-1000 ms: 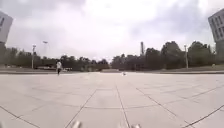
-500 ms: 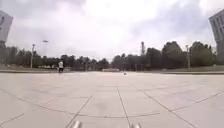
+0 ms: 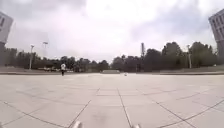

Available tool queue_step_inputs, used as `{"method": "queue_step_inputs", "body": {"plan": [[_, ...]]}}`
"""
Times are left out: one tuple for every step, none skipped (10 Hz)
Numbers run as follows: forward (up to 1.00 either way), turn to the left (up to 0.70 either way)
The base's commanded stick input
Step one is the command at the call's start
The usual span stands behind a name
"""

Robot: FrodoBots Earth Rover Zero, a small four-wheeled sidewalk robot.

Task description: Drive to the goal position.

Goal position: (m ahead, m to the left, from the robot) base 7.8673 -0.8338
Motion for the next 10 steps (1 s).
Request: {"method": "queue_step_inputs", "body": {"plan": [[0.7, 0.0], [0.7, 0.0], [0.7, 0.0], [0.7, 0.0], [0.7, 0.0], [0.7, 0.0], [0.7, 0.0], [0.7, 0.0], [0.7, 0.0], [0.7, 0.0]]}}
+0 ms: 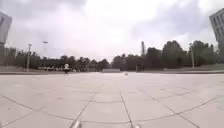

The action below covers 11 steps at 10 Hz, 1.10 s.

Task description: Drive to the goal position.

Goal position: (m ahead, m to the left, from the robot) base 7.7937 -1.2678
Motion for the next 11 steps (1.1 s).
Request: {"method": "queue_step_inputs", "body": {"plan": [[0.7, 0.0], [0.7, 0.0], [0.7, 0.0], [0.7, 0.0], [0.7, 0.0], [0.7, 0.0], [0.7, 0.0], [0.7, -0.07], [0.7, -0.18], [0.7, -0.14], [0.7, -0.08]]}}
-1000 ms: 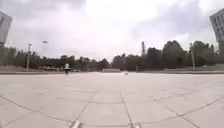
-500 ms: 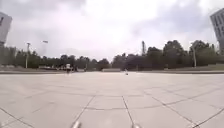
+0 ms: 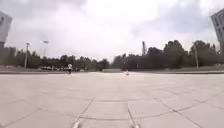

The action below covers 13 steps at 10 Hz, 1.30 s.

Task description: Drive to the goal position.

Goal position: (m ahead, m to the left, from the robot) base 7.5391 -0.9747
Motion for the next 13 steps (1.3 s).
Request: {"method": "queue_step_inputs", "body": {"plan": [[0.7, -0.06], [0.7, -0.03], [0.7, 0.0], [0.7, 0.0], [0.7, 0.0], [0.7, 0.0], [0.7, 0.0], [0.7, 0.0], [0.7, 0.0], [0.7, 0.0], [0.7, 0.0], [0.7, 0.0], [0.7, 0.0]]}}
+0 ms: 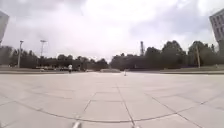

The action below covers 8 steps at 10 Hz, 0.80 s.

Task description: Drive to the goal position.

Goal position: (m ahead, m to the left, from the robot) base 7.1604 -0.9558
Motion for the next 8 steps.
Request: {"method": "queue_step_inputs", "body": {"plan": [[0.7, 0.0], [0.7, 0.0], [0.7, 0.0], [0.7, 0.0], [0.7, 0.0], [0.7, 0.0], [0.7, 0.0], [0.7, 0.0]]}}
